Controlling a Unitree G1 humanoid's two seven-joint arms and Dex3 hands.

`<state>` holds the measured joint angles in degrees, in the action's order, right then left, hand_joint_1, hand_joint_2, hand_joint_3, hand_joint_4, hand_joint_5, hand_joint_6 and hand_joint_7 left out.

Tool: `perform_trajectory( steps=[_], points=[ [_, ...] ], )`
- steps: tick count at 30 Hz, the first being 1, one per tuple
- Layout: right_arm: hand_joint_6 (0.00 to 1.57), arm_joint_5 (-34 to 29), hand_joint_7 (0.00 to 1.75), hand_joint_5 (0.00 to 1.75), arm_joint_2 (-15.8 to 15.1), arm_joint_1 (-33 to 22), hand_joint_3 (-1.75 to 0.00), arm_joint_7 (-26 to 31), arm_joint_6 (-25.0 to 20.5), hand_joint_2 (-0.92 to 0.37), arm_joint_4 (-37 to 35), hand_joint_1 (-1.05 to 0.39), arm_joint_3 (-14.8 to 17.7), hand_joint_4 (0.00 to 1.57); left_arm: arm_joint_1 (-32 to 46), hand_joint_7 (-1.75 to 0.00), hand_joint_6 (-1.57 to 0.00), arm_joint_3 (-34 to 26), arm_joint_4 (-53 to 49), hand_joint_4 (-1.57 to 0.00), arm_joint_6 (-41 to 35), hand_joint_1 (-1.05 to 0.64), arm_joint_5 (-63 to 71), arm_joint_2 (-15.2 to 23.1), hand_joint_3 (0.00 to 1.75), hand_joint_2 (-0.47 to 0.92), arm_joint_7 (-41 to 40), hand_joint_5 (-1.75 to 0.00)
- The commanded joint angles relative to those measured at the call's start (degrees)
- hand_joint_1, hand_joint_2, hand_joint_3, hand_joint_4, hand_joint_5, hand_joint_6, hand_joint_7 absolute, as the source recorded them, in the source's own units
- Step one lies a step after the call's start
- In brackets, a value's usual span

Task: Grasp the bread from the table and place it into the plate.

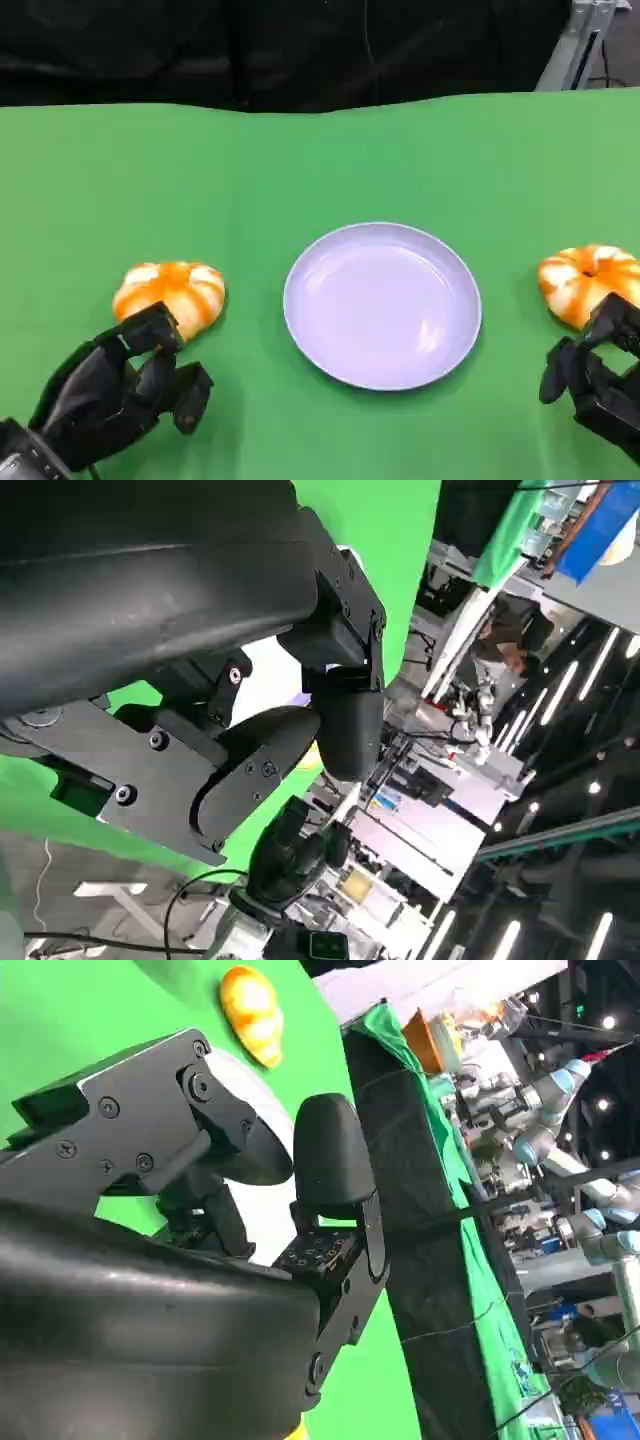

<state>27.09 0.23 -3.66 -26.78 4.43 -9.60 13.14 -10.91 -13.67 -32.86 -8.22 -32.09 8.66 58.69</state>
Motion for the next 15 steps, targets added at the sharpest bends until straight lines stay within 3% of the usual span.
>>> perform_trajectory(
  steps=[1, 15],
  points=[
    [0.75, 0.3, 1.62, 1.75, -0.9, 0.0, -1.23, 0.3, 0.1, -0.54, 0.7, -0.08, 0.7, 0.87, 0.2, -1.75, -0.78, -0.2, 0.3, -0.91, 0.1, -0.12, 0.1, 0.7, 1.15, 0.51, 0.4, -1.75],
    [0.75, 0.5, 1.61, 1.75, -0.9, 0.0, -1.22, 0.3, 0.1, -0.54, 0.8, -0.08, 0.7, 0.87, 0.5, -1.75, -0.79, -0.3, 0.8, -0.91, 0.9, -0.12, 0.3, 0.3, 1.11, 0.52, -0.6, -1.75]
  ],
)
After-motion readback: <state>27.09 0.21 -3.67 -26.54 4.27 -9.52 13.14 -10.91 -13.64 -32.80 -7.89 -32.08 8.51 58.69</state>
